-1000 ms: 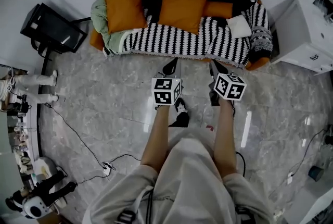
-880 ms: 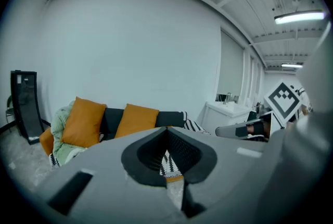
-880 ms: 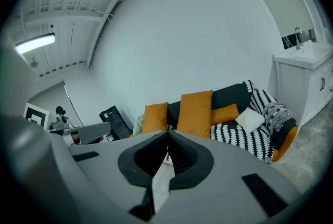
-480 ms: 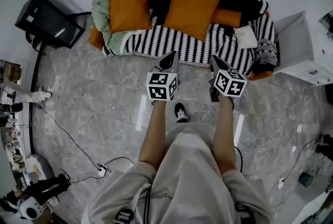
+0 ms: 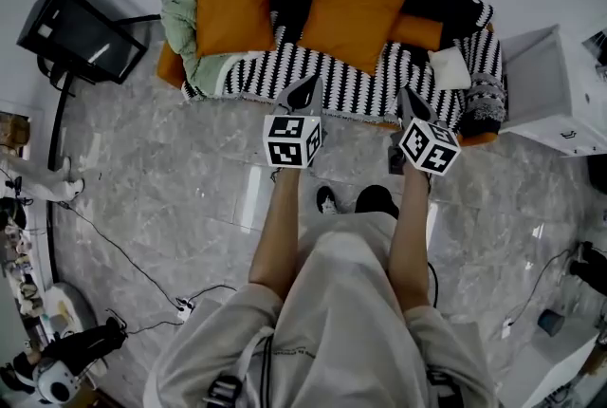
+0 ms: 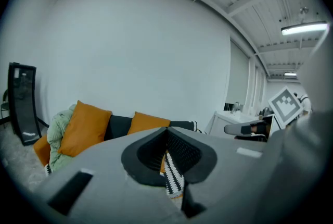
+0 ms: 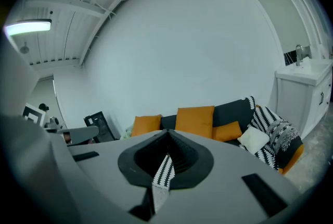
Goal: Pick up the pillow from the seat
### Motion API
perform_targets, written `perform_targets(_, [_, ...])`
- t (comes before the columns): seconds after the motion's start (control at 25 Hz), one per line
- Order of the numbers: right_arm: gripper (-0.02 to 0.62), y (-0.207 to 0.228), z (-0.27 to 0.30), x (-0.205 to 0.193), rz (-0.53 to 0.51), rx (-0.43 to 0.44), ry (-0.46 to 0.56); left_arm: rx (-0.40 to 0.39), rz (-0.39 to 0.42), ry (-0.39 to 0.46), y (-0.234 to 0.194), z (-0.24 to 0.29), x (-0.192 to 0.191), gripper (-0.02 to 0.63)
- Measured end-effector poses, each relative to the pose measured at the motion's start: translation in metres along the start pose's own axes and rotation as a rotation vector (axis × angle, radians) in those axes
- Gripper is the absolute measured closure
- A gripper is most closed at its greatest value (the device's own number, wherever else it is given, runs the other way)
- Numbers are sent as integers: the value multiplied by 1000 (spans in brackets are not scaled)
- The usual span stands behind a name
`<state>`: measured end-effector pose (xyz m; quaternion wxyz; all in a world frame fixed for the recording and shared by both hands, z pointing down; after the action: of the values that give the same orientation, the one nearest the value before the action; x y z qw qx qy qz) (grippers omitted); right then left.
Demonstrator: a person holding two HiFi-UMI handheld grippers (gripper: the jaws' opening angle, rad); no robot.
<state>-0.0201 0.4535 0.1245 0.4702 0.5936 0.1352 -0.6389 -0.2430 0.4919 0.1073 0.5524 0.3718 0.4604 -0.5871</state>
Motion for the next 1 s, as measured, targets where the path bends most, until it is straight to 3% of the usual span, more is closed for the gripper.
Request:
perform_targets(0.16, [591, 7, 0, 8, 9, -23, 15, -44, 13, 31, 10, 8, 18, 600])
perform_targets(0.56, [592, 24, 1, 31, 11, -80, 114, -107, 43, -29, 24, 32, 6, 600])
perform_targets(0.8, [591, 29, 19, 12, -17, -57, 50, -98, 16, -52, 17, 51, -9, 600])
perform_targets(1.0, [591, 56, 43, 20, -20, -53, 20, -98, 48, -78, 26, 82, -13, 600])
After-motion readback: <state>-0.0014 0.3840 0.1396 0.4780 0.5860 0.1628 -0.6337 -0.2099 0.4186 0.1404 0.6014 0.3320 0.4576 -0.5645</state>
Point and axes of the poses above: the fingertips, and each gripper's own axes: z forward along the fingers, y to its right, x out of its top, the point moved 4 cm from there along -z, backward along the fingers, and after that the axes turned 12 degrees about x, right-handed, at the moved point
